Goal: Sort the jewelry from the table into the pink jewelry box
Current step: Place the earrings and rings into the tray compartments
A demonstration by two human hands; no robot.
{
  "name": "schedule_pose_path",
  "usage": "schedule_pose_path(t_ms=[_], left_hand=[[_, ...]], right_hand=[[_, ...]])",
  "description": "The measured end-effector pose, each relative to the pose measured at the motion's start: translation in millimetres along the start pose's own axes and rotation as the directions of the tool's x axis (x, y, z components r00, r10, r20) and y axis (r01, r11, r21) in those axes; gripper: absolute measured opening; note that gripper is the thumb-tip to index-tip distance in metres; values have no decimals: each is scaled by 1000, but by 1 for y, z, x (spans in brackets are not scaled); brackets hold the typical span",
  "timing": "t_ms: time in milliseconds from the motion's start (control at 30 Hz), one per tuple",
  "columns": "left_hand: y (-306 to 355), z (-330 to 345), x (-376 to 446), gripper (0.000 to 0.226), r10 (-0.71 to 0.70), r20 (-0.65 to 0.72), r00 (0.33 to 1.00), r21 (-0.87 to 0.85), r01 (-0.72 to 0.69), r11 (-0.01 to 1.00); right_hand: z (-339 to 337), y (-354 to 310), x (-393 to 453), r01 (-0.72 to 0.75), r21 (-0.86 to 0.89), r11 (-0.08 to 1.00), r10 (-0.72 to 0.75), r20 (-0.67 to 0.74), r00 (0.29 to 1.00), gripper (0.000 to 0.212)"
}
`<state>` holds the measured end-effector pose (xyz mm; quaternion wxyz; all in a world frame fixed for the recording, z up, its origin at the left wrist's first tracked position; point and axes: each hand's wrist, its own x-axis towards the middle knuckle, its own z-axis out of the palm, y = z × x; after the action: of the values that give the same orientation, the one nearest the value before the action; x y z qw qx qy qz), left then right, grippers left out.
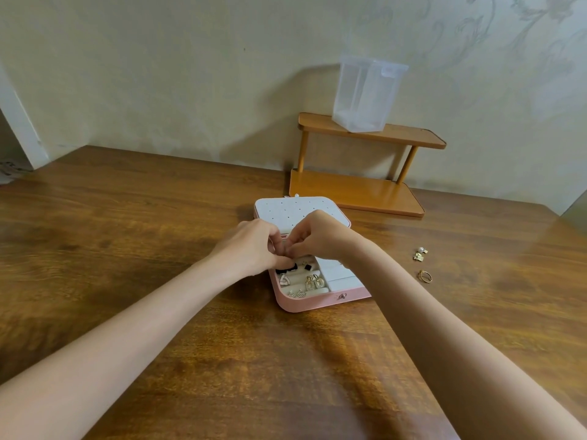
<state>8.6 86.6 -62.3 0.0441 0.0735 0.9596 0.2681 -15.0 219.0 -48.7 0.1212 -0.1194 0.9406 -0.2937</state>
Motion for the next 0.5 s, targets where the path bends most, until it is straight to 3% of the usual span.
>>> schedule_pose_path(t_ms=[167, 500], left_hand=[[1, 0, -1, 22, 3, 11, 1000, 6, -3, 1000], [0, -2, -2, 23, 4, 34, 999, -38, -3, 999]], right_hand=[[2, 0, 1, 35, -67, 997, -36, -12, 999, 17], [0, 2, -3, 57, -37, 998, -56, 22, 998, 17]])
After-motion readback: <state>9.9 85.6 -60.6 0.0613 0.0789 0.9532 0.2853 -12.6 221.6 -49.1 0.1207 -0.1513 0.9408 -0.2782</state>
